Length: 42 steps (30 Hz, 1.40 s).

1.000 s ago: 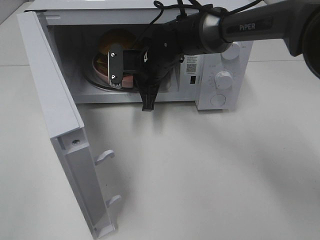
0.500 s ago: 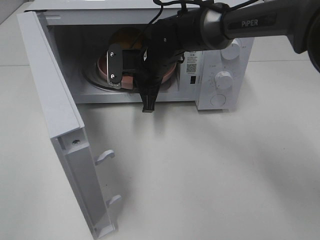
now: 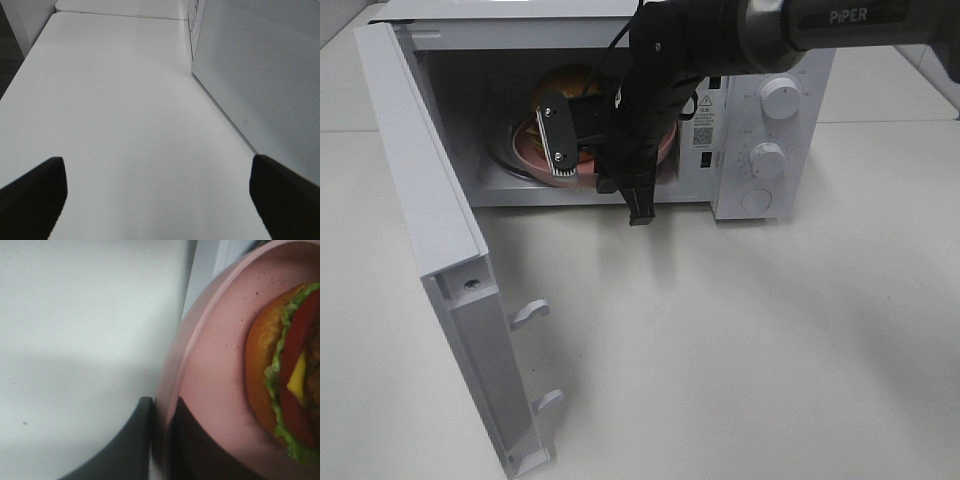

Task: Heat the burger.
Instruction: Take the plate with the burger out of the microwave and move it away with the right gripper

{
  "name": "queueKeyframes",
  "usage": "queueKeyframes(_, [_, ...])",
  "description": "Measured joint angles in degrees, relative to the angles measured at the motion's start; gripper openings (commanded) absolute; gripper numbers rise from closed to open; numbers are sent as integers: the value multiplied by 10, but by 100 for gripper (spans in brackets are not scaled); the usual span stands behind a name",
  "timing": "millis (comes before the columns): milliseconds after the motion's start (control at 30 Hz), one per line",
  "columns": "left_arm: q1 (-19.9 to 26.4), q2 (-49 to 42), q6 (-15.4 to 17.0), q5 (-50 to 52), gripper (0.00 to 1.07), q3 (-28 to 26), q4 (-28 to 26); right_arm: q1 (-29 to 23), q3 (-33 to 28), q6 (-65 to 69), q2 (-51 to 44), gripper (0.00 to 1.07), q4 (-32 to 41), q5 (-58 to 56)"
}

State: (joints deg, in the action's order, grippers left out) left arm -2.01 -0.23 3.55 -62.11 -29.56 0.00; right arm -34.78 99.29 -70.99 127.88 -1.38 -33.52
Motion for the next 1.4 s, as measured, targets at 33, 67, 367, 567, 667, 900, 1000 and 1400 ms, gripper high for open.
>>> queueKeyframes(33, [0,0,0,0,91,0,0,0,-8,-17,-10,0,0,-7])
queueKeyframes(67, [0,0,0,0,91,0,0,0,-8,-17,-10,0,0,-7])
queueKeyframes(367, [0,0,0,0,91,0,0,0,-58,-99,-58,0,1,-25])
queueKeyframes(567, [0,0,0,0,91,0,0,1,-85,-134,-88,0,22,-27])
queueKeyframes(667, [0,0,0,0,91,0,0,2,-95,-143,-99,0,25,-28])
queueKeyframes(900, [0,0,0,0,91,0,0,2,-143,-157,-133,0,27,-13])
queueKeyframes(1000, [0,0,0,0,91,0,0,2,-156,-160,-142,0,28,-9])
queueKeyframes(1400, [0,0,0,0,91,0,0,1,-269,-164,-197,0,52,54])
